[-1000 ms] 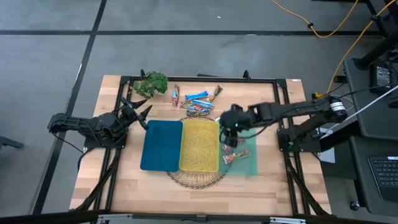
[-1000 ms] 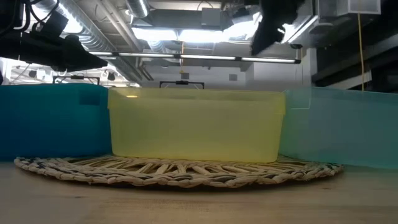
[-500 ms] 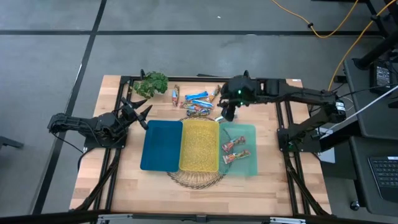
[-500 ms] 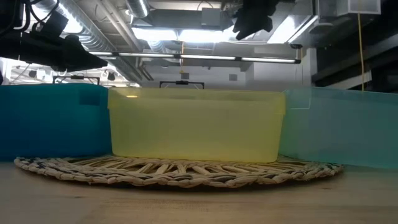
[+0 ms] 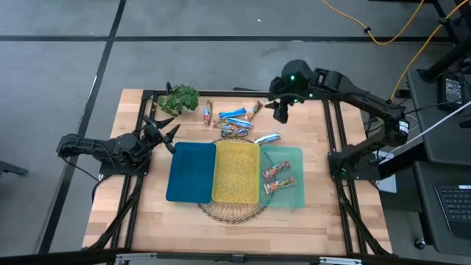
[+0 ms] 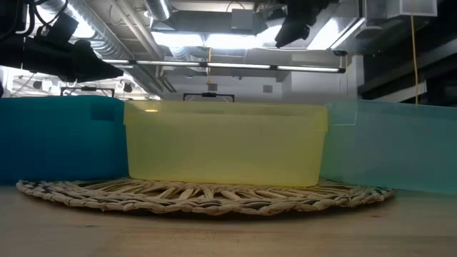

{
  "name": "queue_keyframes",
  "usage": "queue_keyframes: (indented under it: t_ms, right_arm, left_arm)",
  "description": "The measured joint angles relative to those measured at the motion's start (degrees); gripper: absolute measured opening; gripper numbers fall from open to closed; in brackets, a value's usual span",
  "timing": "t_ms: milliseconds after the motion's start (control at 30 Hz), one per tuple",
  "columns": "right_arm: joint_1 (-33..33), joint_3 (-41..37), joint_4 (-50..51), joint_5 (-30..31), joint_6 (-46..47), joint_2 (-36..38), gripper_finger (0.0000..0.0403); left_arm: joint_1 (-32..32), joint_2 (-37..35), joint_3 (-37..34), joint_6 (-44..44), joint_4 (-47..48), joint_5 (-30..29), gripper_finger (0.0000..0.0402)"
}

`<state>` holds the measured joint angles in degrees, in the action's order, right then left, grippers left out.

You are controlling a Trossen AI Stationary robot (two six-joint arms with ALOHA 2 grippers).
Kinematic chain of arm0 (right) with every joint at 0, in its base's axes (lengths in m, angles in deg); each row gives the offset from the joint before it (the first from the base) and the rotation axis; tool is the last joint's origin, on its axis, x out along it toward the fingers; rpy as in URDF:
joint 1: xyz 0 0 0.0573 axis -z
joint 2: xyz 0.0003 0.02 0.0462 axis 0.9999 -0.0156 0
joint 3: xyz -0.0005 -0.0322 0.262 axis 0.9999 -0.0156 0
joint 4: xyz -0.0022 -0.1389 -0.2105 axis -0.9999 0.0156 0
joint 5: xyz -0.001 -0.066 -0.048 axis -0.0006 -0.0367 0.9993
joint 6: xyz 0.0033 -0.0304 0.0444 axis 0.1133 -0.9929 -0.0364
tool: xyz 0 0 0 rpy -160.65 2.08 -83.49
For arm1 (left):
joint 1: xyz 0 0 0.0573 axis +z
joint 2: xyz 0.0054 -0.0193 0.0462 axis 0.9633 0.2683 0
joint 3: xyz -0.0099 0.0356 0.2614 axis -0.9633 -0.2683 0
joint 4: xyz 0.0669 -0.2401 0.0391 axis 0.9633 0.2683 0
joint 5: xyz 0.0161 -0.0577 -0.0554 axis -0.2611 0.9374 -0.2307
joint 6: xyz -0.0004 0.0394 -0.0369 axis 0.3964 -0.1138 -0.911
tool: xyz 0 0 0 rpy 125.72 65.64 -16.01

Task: Pick and place Granola Bars by type
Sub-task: Put the yellow granola bar into the yellow bin

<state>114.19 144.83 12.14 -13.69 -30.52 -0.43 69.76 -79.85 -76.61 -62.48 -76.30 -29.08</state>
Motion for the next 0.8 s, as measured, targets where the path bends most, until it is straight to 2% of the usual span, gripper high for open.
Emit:
queue_keyframes:
  t_ms: [167,367,633,800]
  right_arm:
    - [5.65,0.43,-0.07,-3.2,-7.3,0.0,0.0177]
    - [10.83,0.45,1.21,-3.33,-17.27,-1.53,0.0177]
    - [16.04,0.43,1.92,-3.91,-25.88,-7.96,0.0179]
    - [17.17,0.43,1.62,-4.12,-31.47,-13.04,0.0202]
  left_arm:
    - [0.0,-0.01,0.0,0.0,0.0,0.01,0.0169]
    - [0.01,0.0,0.0,0.0,0.0,0.01,0.0169]
    - [-0.01,-0.01,0.0,0.0,0.0,0.02,0.0169]
    - [0.01,-0.01,0.0,0.0,0.0,0.02,0.0169]
